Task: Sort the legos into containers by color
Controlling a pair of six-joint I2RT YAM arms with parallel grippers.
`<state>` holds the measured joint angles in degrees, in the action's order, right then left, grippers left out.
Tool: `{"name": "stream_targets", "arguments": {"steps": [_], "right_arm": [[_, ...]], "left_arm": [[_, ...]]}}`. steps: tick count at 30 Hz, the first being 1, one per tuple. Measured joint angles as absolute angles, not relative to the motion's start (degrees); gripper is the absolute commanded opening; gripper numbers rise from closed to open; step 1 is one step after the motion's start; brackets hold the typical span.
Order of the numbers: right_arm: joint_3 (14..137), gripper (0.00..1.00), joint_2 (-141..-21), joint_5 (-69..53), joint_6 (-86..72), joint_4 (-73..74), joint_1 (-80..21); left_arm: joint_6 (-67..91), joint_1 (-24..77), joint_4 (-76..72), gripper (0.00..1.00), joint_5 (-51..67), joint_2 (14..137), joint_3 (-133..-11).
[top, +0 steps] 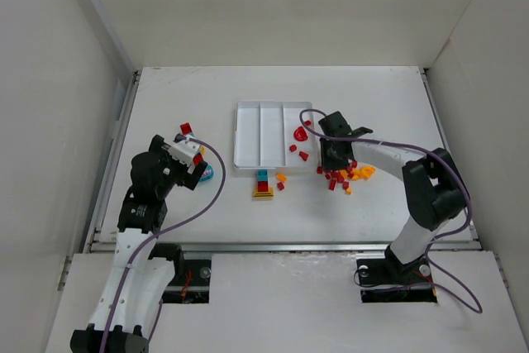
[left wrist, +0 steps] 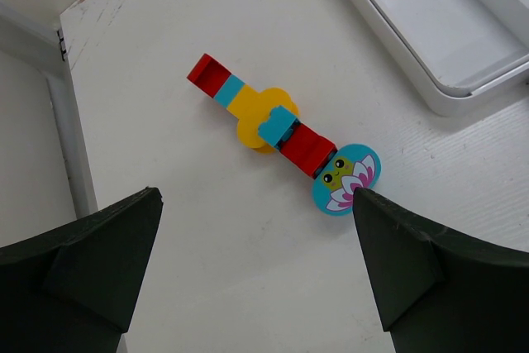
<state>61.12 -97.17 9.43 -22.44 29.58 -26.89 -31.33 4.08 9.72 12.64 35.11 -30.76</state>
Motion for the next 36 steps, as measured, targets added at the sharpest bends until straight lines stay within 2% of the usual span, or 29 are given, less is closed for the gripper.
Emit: {"name": "stream_targets", "arguments": {"steps": [15,20,24,25,27,36], "right_arm": [[61.7,0.36,-99.0,8.3,-18.1,29.4,-26.7],[62.3,0.27,-100.6,8.3,-17.3,28.9,-26.7],[62.3,0.13,-100.6,8.3,-16.9,28.6,-26.7],[62.3,0.07,-100.6,8.4,-16.7,28.5,-26.7],[62.5,0.01,-100.7,8.4,-16.6,28.6,-26.7],[64.9,0.0,-96.1,12.3,-17.1,31.0,-26.7]], "left_arm": [[-31.3,4.1,10.1,1.0,13.4,35.1,-30.5],[-31.4,4.1,10.1,1.0,13.5,35.1,-30.5],[-31.5,4.1,10.2,1.0,13.5,35.1,-30.5],[-31.5,4.1,10.2,1.0,13.5,35.1,-30.5],[-31.5,4.1,10.2,1.0,13.5,35.1,-30.5],[-30.2,4.1,9.9,1.0,11.5,34.0,-30.5]]}}
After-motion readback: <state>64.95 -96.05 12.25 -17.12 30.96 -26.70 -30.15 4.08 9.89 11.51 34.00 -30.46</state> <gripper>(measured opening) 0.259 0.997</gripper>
